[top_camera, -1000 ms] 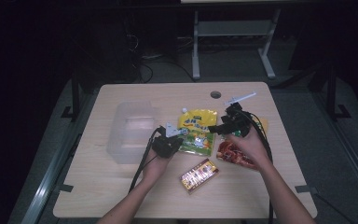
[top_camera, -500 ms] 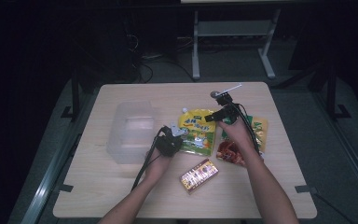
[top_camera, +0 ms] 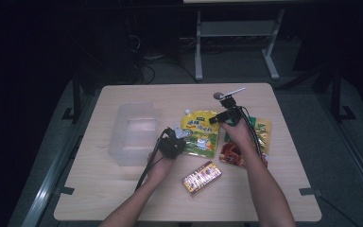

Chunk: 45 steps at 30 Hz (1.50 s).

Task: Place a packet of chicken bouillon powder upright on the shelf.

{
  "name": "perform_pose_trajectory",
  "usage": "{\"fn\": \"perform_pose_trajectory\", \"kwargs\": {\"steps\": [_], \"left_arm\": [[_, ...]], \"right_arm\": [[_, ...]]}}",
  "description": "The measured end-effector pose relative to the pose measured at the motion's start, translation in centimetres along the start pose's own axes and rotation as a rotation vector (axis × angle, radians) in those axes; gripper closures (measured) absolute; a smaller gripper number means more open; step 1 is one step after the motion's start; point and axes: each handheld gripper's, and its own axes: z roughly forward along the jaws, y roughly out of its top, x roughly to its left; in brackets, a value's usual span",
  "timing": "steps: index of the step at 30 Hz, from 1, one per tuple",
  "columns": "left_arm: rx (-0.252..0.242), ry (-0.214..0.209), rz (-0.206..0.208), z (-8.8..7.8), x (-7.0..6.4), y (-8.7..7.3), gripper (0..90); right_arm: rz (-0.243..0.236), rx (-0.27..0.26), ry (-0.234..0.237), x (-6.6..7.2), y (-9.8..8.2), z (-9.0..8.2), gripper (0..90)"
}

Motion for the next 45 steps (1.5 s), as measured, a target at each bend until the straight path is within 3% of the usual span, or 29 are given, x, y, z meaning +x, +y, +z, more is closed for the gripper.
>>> {"fn": "perform_pose_trajectory", "kwargs": {"steps": [1, 7, 12, 17, 21, 22, 24, 28, 29, 31, 35, 37, 45], "left_arm": [[0.001, 0.001, 0.002, 0.0, 0.0, 0.0, 89.8], [0.008, 0.001, 0.011, 0.0, 0.0, 0.1, 89.7], [0.014, 0.005, 0.022, 0.1, -0.1, 0.2, 89.7], [0.016, 0.006, 0.028, 0.2, -0.1, 0.2, 89.7], [0.019, 0.004, 0.032, 0.2, -0.1, 0.3, 89.7], [0.019, 0.002, 0.033, 0.2, -0.1, 0.3, 89.8], [0.018, 0.003, 0.034, 0.2, -0.1, 0.3, 89.7], [0.016, 0.004, 0.035, 0.2, -0.2, 0.3, 89.7], [0.012, 0.004, 0.032, 0.2, -0.2, 0.3, 89.7], [0.011, 0.002, 0.031, 0.2, -0.2, 0.3, 89.7], [0.010, -0.003, 0.034, 0.1, 0.0, 0.3, 89.5], [0.000, -0.012, 0.013, 0.0, 0.0, 0.3, 86.0], [-0.024, -0.039, 0.018, -0.9, -0.4, 0.3, 73.7]], "right_arm": [[0.008, 0.004, 0.003, -0.1, 0.0, 0.2, 36.2], [0.029, 0.006, 0.018, -0.4, -0.1, 0.5, 38.6], [0.064, 0.004, 0.057, -0.7, -0.2, 0.7, 44.5], [0.068, 0.013, 0.078, -0.9, -0.3, 0.9, 49.8], [0.070, 0.015, 0.099, -0.8, -0.4, 1.0, 59.7], [0.059, 0.017, 0.108, -0.7, -0.4, 1.0, 67.0], [0.058, 0.013, 0.114, -0.6, -0.4, 1.0, 69.1], [0.040, 0.021, 0.099, -0.1, -0.3, 1.0, 77.0], [0.039, 0.015, 0.094, -0.1, -0.3, 1.0, 84.4], [0.036, 0.015, 0.103, -0.1, -0.3, 0.9, 89.1], [0.017, 0.013, 0.097, 0.0, -0.3, 0.7, 89.7], [0.017, 0.012, 0.104, 0.1, -0.3, 0.3, 89.9], [-0.021, -0.056, 0.121, 1.1, -0.1, -1.8, 90.0]]}}
